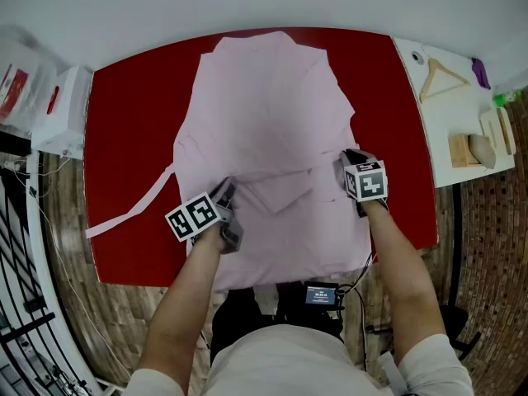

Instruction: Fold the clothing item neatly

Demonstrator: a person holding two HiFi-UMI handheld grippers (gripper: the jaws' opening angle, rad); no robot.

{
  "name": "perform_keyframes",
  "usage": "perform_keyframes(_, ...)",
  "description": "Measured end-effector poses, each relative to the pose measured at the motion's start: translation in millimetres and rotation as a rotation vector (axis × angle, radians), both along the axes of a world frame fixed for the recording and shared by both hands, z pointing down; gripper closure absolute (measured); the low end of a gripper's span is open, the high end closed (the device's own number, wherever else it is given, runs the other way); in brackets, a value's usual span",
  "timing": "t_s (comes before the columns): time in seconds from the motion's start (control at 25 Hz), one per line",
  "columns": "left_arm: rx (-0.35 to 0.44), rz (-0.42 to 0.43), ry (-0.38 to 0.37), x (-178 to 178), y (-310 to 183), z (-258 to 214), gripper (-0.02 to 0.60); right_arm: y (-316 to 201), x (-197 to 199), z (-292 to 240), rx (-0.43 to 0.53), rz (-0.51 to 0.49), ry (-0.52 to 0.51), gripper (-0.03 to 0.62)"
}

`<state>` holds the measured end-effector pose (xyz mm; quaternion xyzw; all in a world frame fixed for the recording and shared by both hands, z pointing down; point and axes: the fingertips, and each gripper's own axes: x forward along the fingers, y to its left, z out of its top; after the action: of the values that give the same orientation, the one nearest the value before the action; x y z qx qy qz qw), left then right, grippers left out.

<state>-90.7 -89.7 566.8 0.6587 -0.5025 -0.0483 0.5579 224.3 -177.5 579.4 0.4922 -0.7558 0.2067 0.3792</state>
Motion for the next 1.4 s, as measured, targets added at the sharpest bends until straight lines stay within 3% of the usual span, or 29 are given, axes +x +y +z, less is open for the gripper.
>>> perform_keyframes(0.28, 0.058, -0.007, 0.004, -13, 14, -19, 0.565, 3, -1, -13, 0.064, 0.024, 0.007, 0.55)
perform_keyframes(0.52, 0.284, -0.021, 0.045, -22, 33, -89, 0.565, 19, -20, -67, 0.222, -0.05, -0.016, 0.546)
perform_keyframes(0.72, 0.447, -0.028, -0.008, -37, 51, -140, 0.565, 47, -55, -109, 0.35, -0.185, 0.002, 0.546)
perform_keyframes(0.92, 0.496, 0.02, -0.061, -60, 69, -155, 0.565, 81, -110, -122, 0.375, -0.269, 0.003, 0.546)
perform_keyframes(1.4, 0.49, 0.133, -0.02, -147, 108, -144, 0.563, 144, -303, -121, 0.376, -0.45, 0.025, 0.546)
